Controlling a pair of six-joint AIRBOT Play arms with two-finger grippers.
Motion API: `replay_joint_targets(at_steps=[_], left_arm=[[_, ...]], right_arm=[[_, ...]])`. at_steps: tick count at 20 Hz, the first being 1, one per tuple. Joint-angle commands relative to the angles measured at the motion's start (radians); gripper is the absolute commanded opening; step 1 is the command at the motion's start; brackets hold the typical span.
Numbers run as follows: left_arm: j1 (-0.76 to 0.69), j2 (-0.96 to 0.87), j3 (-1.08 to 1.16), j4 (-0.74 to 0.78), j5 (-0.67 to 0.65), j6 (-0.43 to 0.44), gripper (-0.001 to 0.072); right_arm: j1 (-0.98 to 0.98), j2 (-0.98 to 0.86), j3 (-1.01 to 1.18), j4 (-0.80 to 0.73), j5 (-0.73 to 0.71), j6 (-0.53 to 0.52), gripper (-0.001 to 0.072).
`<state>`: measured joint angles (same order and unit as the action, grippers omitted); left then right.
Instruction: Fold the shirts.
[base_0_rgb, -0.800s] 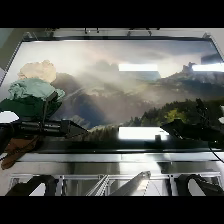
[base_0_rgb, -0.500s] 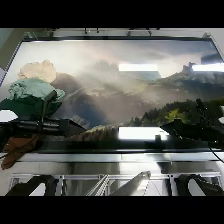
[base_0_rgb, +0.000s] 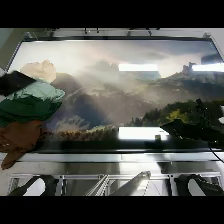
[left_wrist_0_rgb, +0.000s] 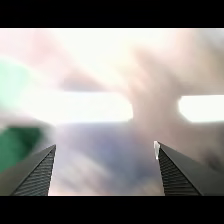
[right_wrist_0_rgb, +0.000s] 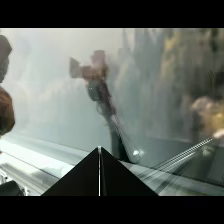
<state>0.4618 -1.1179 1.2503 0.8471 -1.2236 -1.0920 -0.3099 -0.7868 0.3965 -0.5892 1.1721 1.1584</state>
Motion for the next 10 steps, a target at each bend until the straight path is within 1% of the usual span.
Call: replay_joint_targets(at_steps=[1, 3, 4, 6, 7, 8, 9, 10], left_arm=[[0.051, -0.234, 0.227, 0.070, 0.235, 0.029, 0.0707], [0.020, -0.438, 0.370, 0.079, 0.323, 0.029, 0.0706], [0.003, -0.546, 0.455, 0.080, 0.343, 0.029, 0.0706], [-0.039, -0.772, 0.653, 0.080, 0.330, 0.026, 0.0705], [-0.064, -0.882, 0.754, 0.098, 0.307, 0.007, 0.0706], [-0.088, -0.972, 0.841, 0.171, 0.283, -0.051, 0.0705], [-0.114, -1.044, 0.896, 0.291, 0.272, -0.123, 0.0706], [-0.137, -1.080, 0.897, 0.411, 0.274, -0.167, 0.0706]], right_arm=[[0.001, 0.001, 0.000, 0.000, -0.043, 0.000, 0.0014], [0.001, 0.000, 0.000, 0.000, -0.043, 0.000, 0.0014], [0.001, -0.002, 0.000, 0.000, -0.043, 0.000, 0.0014], [0.001, -0.001, 0.000, 0.013, -0.043, 0.000, 0.0014], [0.001, -0.001, 0.000, 0.030, -0.042, 0.000, 0.0014], [0.001, -0.001, 0.000, 0.037, -0.040, 0.000, 0.0014], [0.001, -0.001, 0.000, 0.037, -0.037, 0.000, 0.0015], [0.001, -0.001, 0.000, 0.037, -0.035, 0.000, 0.0014]])
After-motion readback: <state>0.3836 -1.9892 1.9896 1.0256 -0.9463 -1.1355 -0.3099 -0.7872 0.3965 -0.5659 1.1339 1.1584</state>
